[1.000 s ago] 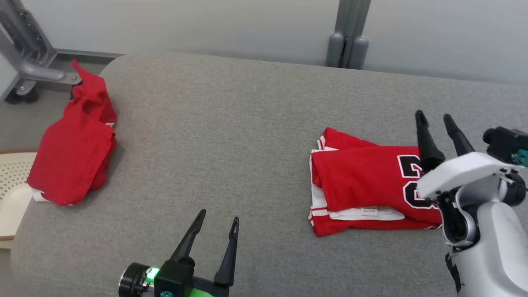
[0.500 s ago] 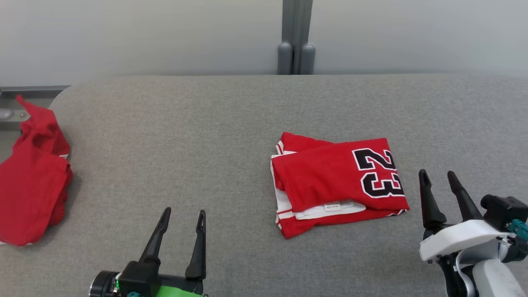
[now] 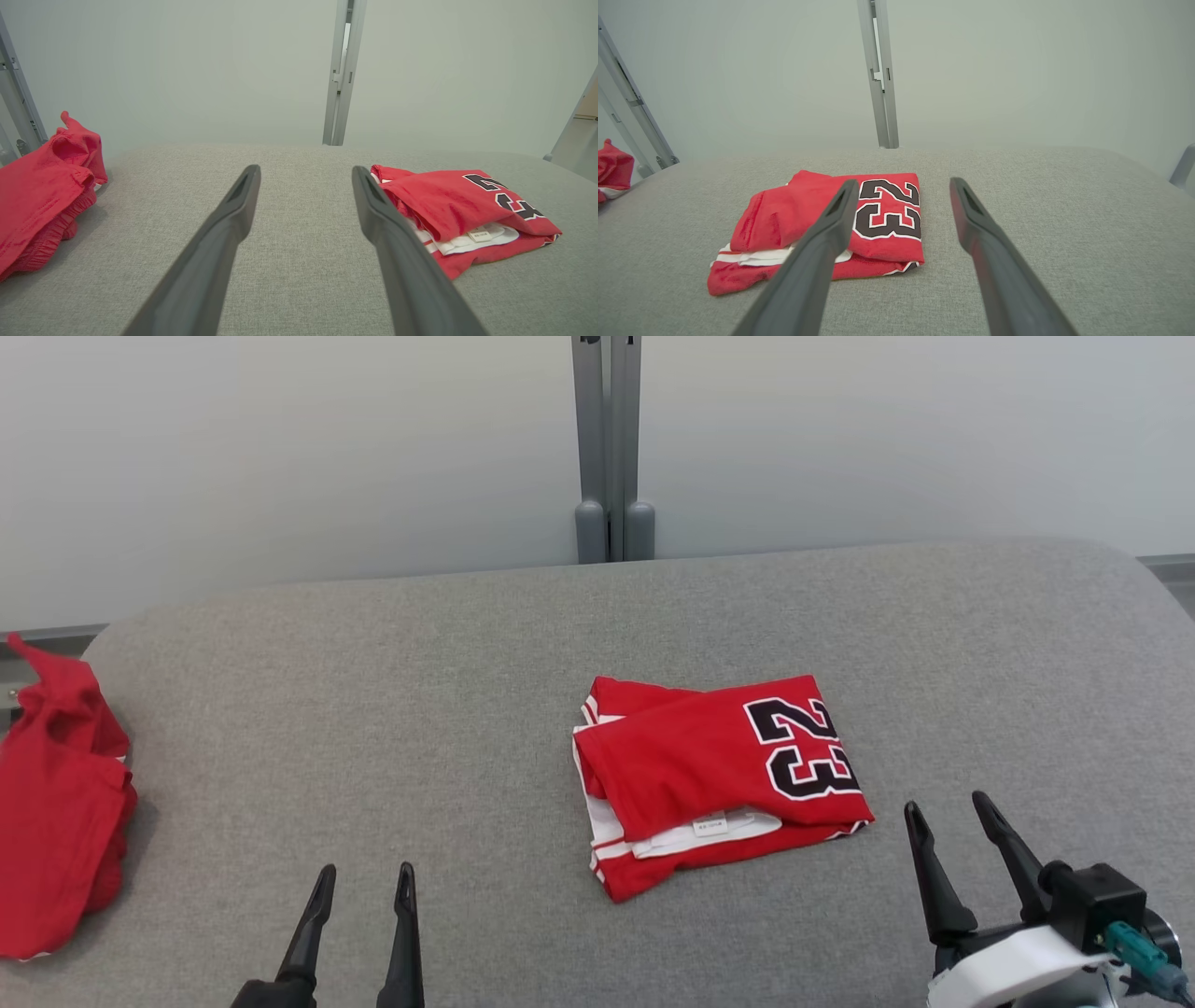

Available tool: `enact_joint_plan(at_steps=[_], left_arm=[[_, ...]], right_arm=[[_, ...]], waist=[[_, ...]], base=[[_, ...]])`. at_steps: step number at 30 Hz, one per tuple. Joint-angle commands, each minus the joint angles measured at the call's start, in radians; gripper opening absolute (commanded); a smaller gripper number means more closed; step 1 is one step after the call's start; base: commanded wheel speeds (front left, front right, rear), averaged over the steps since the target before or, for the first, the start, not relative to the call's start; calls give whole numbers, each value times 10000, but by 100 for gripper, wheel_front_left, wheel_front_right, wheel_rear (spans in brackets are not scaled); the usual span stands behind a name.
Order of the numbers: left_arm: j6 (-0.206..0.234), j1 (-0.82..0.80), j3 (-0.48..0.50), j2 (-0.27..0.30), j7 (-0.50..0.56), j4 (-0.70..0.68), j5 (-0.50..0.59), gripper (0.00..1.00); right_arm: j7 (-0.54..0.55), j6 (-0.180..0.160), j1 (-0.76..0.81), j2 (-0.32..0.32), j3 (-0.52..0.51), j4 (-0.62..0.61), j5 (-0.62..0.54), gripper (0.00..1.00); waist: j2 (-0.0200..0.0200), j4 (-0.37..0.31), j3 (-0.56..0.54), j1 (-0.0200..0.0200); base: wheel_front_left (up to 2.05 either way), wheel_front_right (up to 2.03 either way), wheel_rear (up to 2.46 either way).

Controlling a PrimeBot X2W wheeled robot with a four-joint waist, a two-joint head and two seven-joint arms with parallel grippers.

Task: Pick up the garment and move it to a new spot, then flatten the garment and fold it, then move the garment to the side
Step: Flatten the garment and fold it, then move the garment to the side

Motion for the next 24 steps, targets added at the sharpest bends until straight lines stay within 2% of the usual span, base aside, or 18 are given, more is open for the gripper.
enact_joint_plan(at_steps=[1,10,24], left_arm=[[-50,249,78,13,-2,-43,39,100],[-291,752,193,13,-1,-167,285,100],[-416,887,205,13,-1,82,476,100]], right_arm=[[-22,2,246,13,-5,-142,-133,100],[-24,2,1188,281,182,-334,-657,100],[-25,2,1342,595,221,-409,-657,100]], waist=[[0,-54,-257,0],[0,-66,-701,0],[0,23,-774,0]], base=[[0,0,0],[0,0,0],[0,0,0]])
